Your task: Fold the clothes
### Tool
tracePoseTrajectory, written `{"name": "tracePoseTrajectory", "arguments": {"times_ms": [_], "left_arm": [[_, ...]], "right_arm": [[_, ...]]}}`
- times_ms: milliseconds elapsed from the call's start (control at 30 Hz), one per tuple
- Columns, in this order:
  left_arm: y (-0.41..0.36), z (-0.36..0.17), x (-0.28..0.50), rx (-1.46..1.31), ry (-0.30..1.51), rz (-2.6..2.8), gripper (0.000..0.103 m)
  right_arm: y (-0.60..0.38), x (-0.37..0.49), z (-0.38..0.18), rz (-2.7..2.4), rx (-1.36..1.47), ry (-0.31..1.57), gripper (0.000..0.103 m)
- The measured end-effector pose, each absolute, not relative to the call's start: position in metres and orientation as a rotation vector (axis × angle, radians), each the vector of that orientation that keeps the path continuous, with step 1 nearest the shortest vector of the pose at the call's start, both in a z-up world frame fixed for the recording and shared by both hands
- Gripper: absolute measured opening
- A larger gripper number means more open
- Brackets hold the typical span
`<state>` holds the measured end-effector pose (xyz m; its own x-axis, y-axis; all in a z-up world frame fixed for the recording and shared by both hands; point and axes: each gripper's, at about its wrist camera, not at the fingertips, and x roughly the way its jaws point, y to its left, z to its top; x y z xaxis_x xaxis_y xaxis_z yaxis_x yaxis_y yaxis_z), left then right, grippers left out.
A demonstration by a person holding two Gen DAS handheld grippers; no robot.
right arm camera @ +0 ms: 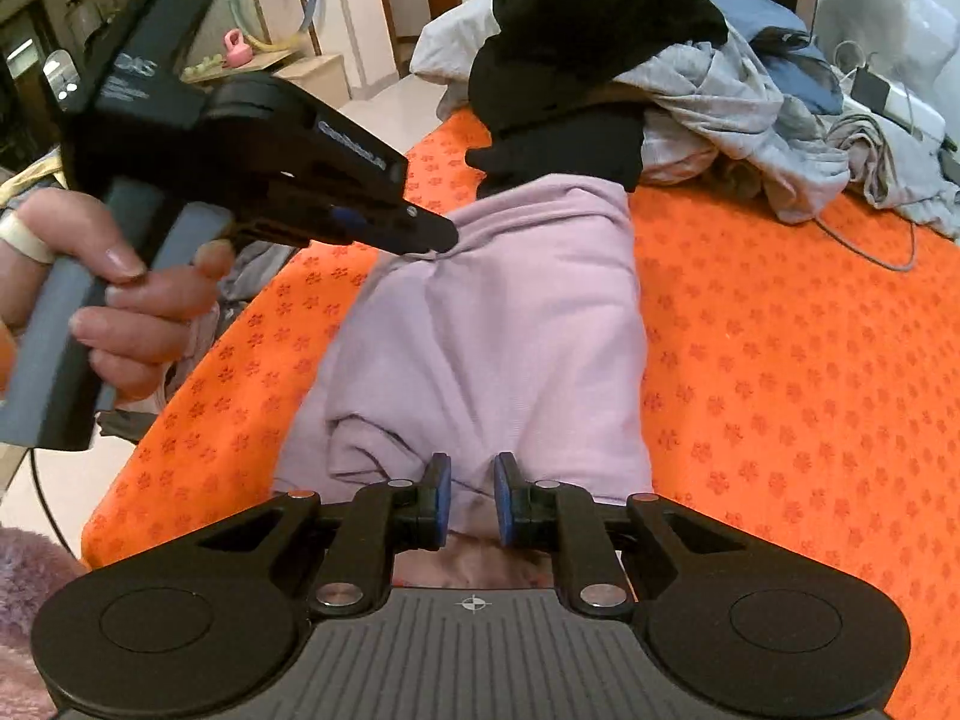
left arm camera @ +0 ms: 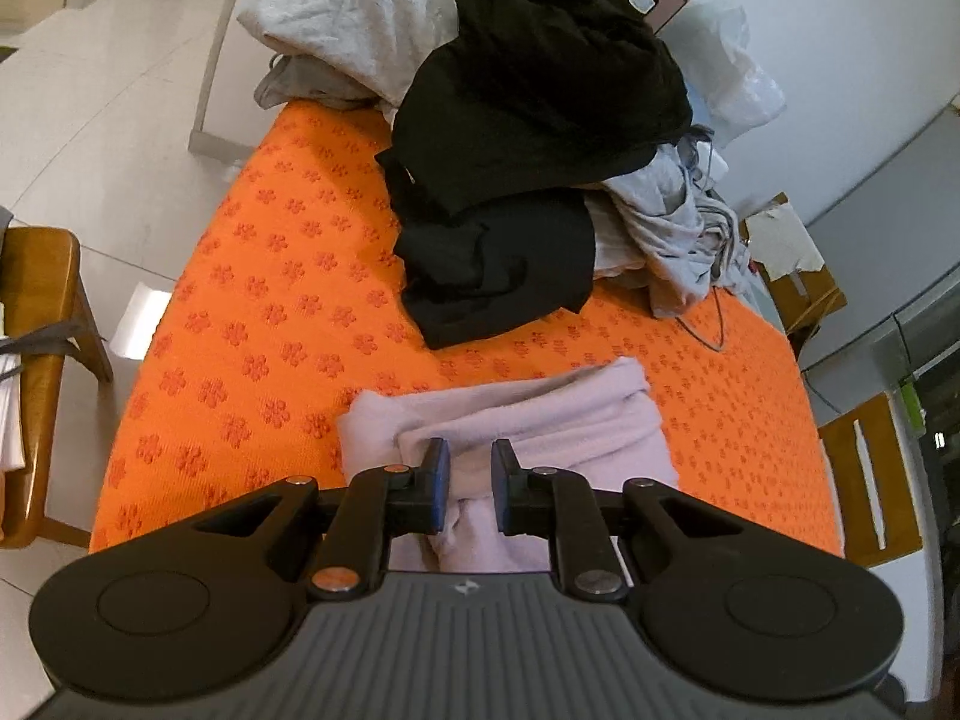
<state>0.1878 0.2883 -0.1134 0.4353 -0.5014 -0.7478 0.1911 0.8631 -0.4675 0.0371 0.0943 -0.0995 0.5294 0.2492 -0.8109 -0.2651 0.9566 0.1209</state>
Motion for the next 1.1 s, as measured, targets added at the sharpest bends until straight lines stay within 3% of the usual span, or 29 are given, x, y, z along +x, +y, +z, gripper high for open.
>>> {"name": "tracePoseTrajectory", "arguments": {"times_ms": [67, 167, 300, 400, 700, 900, 1100], "left_arm": [[0.288, -0.111, 0.189, -0.330, 1.033, -0.445, 0.020], [0.295, -0.102, 0.184, -0.331, 1.017, -0.440, 0.030], [0.312, -0.092, 0.165, -0.352, 1.006, -0.448, 0.054], [0.324, -0.090, 0.146, -0.376, 1.017, -0.465, 0.064], [0.332, -0.105, 0.105, -0.457, 1.115, -0.472, 0.066], [0.326, -0.114, 0.104, -0.557, 1.160, -0.465, 0.066], [0.309, -0.111, 0.102, -0.473, 1.149, -0.418, 0.062]], "right_arm": [[0.092, 0.037, -0.092, 0.311, -0.007, 0.955, 0.018], [0.079, 0.035, -0.075, 0.302, 0.048, 0.918, 0.022], [0.055, 0.037, -0.059, 0.275, 0.089, 0.851, 0.053], [0.038, 0.050, -0.064, 0.270, 0.121, 0.867, 0.060], [0.002, 0.095, -0.107, 0.369, 0.359, 0.966, 0.077], [-0.010, 0.116, -0.123, 0.366, 0.500, 1.000, 0.077], [-0.005, 0.116, -0.114, 0.367, 0.491, 0.958, 0.073]]}}
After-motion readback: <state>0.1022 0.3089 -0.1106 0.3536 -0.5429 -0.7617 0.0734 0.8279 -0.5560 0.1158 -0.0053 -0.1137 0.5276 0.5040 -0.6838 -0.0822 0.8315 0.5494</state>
